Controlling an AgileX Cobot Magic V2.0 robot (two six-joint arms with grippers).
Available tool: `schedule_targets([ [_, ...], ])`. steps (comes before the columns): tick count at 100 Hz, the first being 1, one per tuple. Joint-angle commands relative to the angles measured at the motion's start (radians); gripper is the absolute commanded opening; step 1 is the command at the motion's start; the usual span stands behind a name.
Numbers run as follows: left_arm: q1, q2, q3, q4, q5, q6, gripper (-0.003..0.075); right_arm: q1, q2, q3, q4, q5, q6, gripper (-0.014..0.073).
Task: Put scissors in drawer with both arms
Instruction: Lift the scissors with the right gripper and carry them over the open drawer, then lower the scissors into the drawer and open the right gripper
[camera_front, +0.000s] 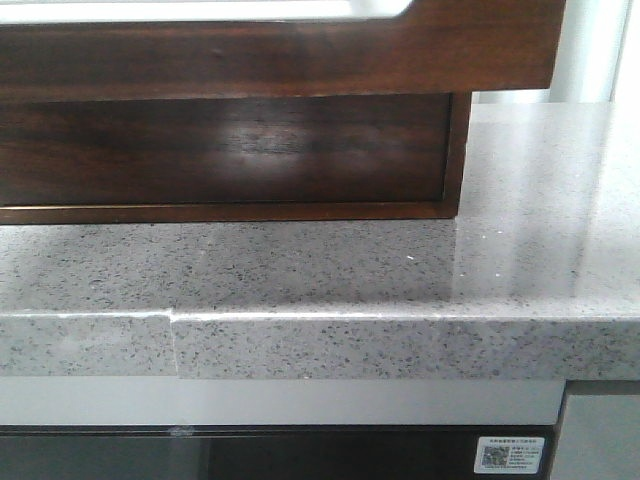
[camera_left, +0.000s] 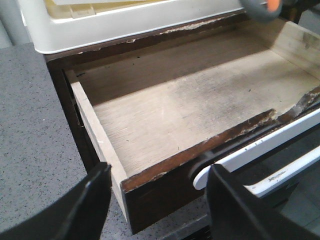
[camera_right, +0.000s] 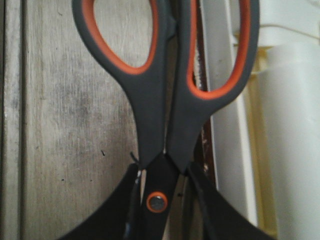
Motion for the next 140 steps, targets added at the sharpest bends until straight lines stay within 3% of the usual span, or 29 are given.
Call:
schedule_targets([
  [1, -0.008, 0.014, -0.032, -0.017, -0.076, -0.004, 0.0386, 0.035, 0.0, -0.028, -0.077, -0.051, -0.017, -0.0001],
  [18, -0.008, 0.014, -0.032, -0.016, -0.076, -0.004, 0.0386, 0.096, 0.058, -0.028, -0.191, -0.039, -0.017, -0.0001],
  [40, -0.008, 0.014, -0.032, -0.016, -0.076, -0.004, 0.0386, 0.108, 0.104, -0.028, -0.224, -0.033, -0.017, 0.0007],
  [81, -0.008, 0.014, -0.032, -0.016, -0.076, -0.004, 0.0386, 0.108, 0.104, -0.028, -0.228, -0.026, -0.015, 0.0234],
  [101, -0.008, 0.014, -0.032, -0.016, -0.076, -0.004, 0.0386, 0.108, 0.1, -0.031, -0.228, -0.002, 0.0, 0.0244],
  [125, -0.008, 0.014, -0.032, -0.016, -0.076, -0.004, 0.0386, 0.106, 0.021, -0.087, -0.233, 0.074, 0.143, 0.0244],
  [140, -0.008, 0.014, -0.032, -0.016, -0.076, -0.004, 0.0386, 0.071, -0.073, -0.089, -0.235, 0.119, 0.346, 0.0244],
])
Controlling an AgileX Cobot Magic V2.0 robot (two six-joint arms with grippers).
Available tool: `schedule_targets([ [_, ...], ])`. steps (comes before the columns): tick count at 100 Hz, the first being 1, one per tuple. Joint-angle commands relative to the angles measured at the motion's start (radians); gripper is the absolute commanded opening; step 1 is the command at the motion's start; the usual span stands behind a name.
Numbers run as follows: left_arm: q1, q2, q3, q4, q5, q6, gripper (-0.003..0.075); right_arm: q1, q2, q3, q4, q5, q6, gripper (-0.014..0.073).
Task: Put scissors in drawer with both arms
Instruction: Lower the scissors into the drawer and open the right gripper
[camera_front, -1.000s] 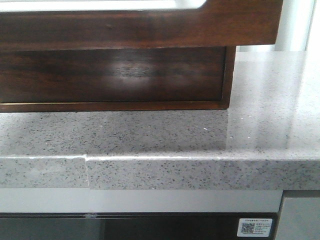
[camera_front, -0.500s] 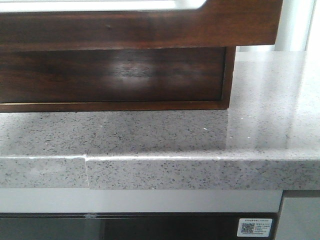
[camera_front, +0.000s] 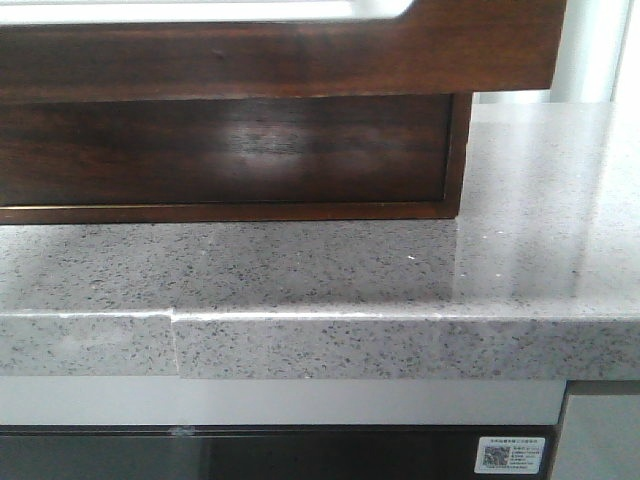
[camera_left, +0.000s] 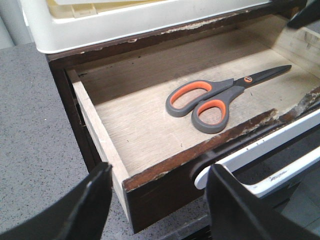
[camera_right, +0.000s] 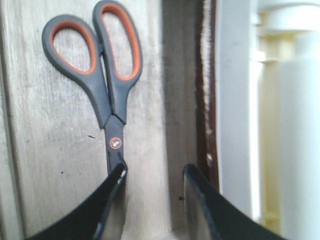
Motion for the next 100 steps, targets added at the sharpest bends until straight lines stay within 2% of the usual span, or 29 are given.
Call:
schedule_targets([
  [1, -0.008, 0.014, -0.032, -0.018, -0.076, -0.004, 0.0386, -0.037, -0.104, -0.034, -0.023, 0.052, 0.132, 0.0244],
  [19, -0.008, 0.014, -0.032, -0.018, -0.076, -0.004, 0.0386, -0.19, -0.251, 0.068, -0.007, 0.001, 0.396, 0.0244],
  [24, -0.008, 0.014, -0.032, -0.018, -0.076, -0.004, 0.0386, -0.244, -0.295, 0.118, 0.009, -0.03, 0.42, 0.0244],
  [43, -0.008, 0.014, -0.032, -0.018, -0.076, -0.004, 0.0386, -0.467, -0.514, 0.442, 0.035, -0.276, 0.575, 0.0243],
  [57, -0.008, 0.014, -0.032, -0.018, -0.076, -0.004, 0.0386, -0.579, -0.659, 0.689, 0.038, -0.421, 0.68, 0.0243],
  [80, -0.008, 0.014, -0.032, -0.018, -0.076, -0.004, 0.0386, -0.616, -0.857, 1.025, 0.085, -0.57, 0.799, 0.0243],
  [100, -0.008, 0.014, -0.032, -0.018, -0.076, -0.004, 0.0386, -0.616, -0.944, 1.138, 0.093, -0.613, 0.799, 0.0243],
])
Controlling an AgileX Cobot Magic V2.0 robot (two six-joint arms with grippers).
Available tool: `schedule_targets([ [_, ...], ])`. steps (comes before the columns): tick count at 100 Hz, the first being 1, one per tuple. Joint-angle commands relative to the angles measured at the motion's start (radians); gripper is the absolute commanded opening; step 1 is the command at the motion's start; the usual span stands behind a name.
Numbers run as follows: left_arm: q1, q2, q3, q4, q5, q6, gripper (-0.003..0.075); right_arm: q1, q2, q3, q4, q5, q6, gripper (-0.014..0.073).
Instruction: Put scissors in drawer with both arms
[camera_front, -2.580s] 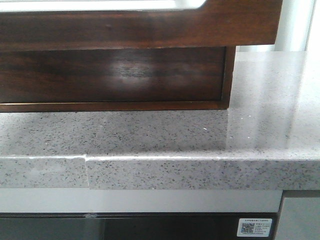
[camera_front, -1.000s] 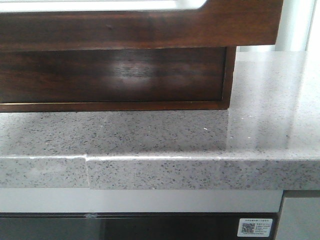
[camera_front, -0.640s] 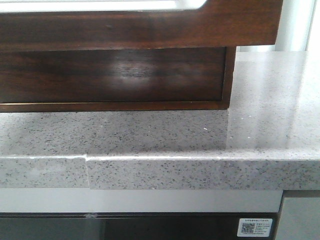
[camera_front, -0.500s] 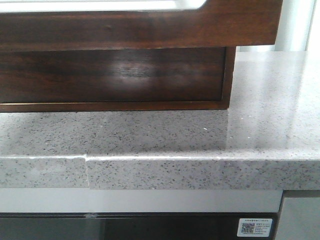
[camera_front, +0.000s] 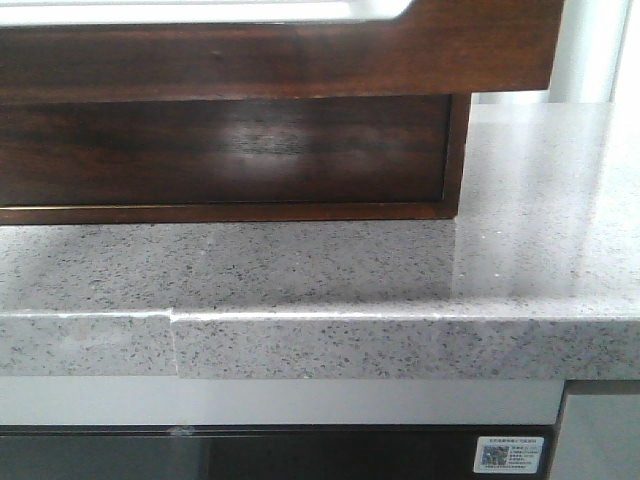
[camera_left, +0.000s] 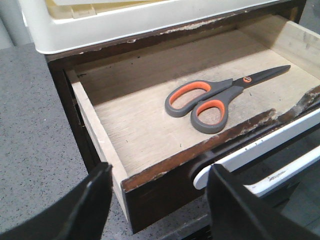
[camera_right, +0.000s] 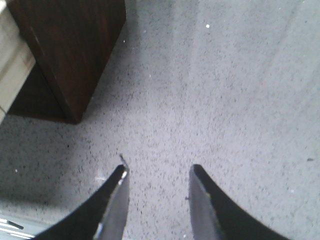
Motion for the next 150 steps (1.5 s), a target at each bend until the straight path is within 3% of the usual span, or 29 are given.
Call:
schedule_targets([
  [1, -0.008, 0.014, -0.032, -0.018, -0.076, -0.004, 0.0386, -0.008, -0.024, 0.002, 0.002, -0.095, 0.006, 0.0243],
  [19, -0.008, 0.014, -0.032, -0.018, -0.076, -0.004, 0.0386, -0.008, -0.032, 0.004, 0.0, -0.091, 0.006, 0.0228],
  [30, -0.008, 0.014, -0.032, -0.018, -0.076, -0.004, 0.0354, -0.008, -0.032, 0.004, 0.0, -0.091, 0.006, 0.0116],
  [48, -0.008, 0.014, -0.032, -0.018, -0.076, -0.004, 0.0162, -0.008, -0.032, 0.004, 0.0, -0.091, 0.006, -0.0061],
  [65, -0.008, 0.014, -0.032, -0.018, -0.076, -0.004, -0.0022, -0.008, -0.032, 0.004, -0.002, -0.095, 0.006, -0.0069],
  [131, 0.002, -0.033, 0.005, 0.025, -0.116, -0.006, -0.002, -0.008, -0.032, 0.004, -0.004, -0.09, 0.006, -0.0069],
  [140, 0.022, -0.099, 0.103, 0.058, -0.208, -0.01, -0.002, -0.008, -0.032, 0.004, -0.004, -0.09, 0.006, -0.0069],
  [150, 0.045, -0.195, 0.274, 0.067, -0.408, -0.01, -0.002, -0.008, -0.032, 0.004, -0.004, -0.09, 0.006, -0.0069],
])
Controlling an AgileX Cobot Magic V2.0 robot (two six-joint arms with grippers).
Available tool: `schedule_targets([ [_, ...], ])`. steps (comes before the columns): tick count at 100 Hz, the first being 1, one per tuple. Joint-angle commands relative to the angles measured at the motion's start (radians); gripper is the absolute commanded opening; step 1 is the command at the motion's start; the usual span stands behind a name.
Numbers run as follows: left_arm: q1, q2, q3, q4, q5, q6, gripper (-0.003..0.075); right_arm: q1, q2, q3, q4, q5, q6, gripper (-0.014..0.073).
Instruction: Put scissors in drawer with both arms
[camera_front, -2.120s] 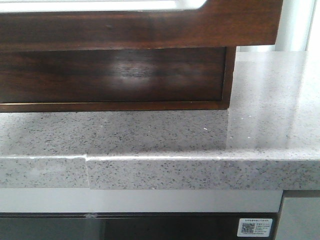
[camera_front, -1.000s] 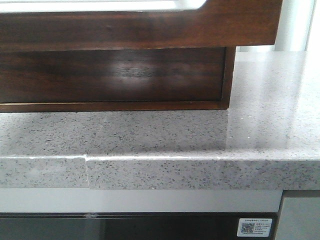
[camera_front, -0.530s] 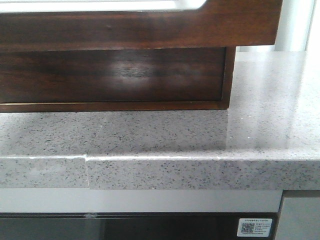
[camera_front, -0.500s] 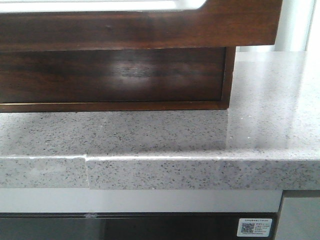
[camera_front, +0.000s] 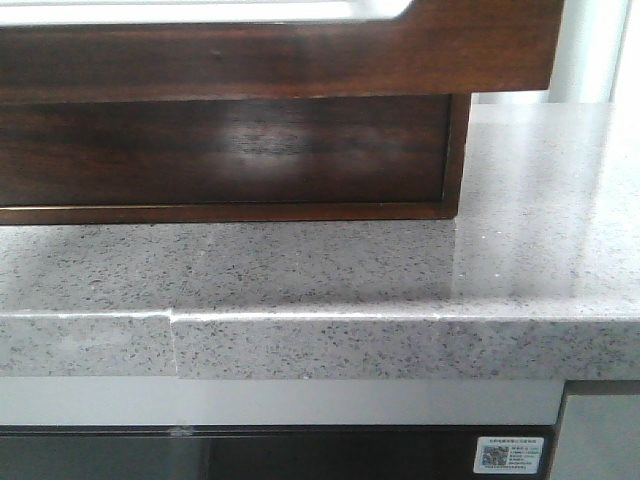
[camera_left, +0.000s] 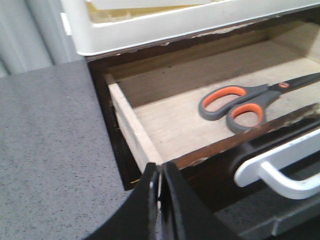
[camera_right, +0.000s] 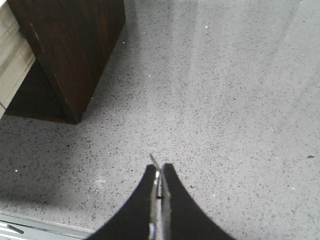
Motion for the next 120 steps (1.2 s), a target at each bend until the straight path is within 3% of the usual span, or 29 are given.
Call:
schedule_targets([
  [1, 0.018, -0.068, 0.117, 0.003, -0.241, -0.01, -0.002, -0.008, -0.002, -0.024, -0.005, -0.072, -0.002, -0.0069],
  [21, 0.042, -0.318, 0.487, 0.047, -0.584, -0.055, -0.002, -0.008, -0.002, -0.024, -0.005, -0.072, -0.002, -0.0069],
  [36, 0.086, -0.414, 0.644, 0.229, -0.662, -0.253, -0.002, -0.008, -0.001, -0.024, -0.005, -0.072, -0.002, -0.0069],
  [48, 0.132, -0.41, 0.707, 0.235, -0.69, -0.273, -0.002, -0.008, -0.001, -0.024, -0.005, -0.069, -0.002, -0.0069],
  [120, 0.164, -0.415, 0.71, 0.229, -0.676, -0.273, -0.002, -0.008, -0.001, -0.024, -0.005, -0.068, -0.002, -0.0069],
])
